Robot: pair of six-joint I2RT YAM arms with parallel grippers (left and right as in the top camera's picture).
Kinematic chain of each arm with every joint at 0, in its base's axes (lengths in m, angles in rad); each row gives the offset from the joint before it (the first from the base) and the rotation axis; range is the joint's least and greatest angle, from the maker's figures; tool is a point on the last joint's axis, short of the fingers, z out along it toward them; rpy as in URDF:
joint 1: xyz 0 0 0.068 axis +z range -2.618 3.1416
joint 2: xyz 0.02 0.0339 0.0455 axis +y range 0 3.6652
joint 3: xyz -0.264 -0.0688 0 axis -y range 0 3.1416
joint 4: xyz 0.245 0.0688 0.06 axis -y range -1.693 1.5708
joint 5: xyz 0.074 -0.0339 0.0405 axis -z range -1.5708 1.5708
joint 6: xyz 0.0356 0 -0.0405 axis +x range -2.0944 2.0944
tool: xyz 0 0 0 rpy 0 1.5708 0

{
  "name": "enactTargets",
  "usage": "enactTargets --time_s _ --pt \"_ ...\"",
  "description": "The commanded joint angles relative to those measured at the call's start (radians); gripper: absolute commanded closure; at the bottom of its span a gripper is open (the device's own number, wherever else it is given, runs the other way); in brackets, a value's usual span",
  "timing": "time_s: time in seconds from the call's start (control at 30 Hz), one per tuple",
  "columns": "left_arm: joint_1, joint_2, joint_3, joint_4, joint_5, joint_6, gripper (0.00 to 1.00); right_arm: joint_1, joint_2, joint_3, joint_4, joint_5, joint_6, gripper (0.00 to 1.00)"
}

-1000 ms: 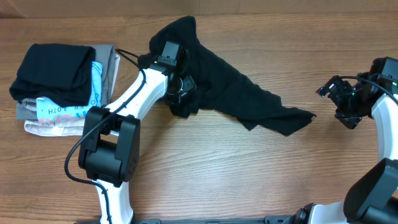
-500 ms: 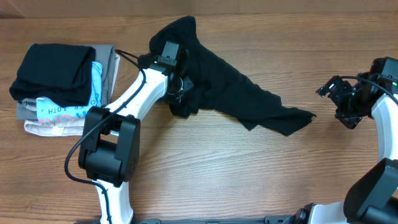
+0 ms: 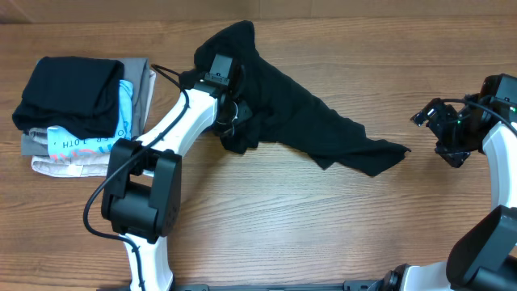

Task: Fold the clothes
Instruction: 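Grasp the shirt's upper-left edge with the left gripper, then reach the right gripper to the shirt's right end and grasp it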

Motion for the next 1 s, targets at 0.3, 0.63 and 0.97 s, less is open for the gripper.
enactTargets --time_s 0.3,0.63,0.97 --pt "0.012 -0.211 0.006 -0.045 0.006 0.266 0.94 0.004 -0.001 0.001 0.002 -0.005 -0.004 0.0" --pt "0.012 -0.21 0.006 -0.059 -0.018 0.291 0.91 0.003 -0.001 0.001 -0.077 -0.025 -0.022 0.0" --pt "0.012 -0.21 0.006 -0.056 -0.019 0.311 0.87 0.01 -0.001 -0.055 -0.126 0.007 0.012 0.17"
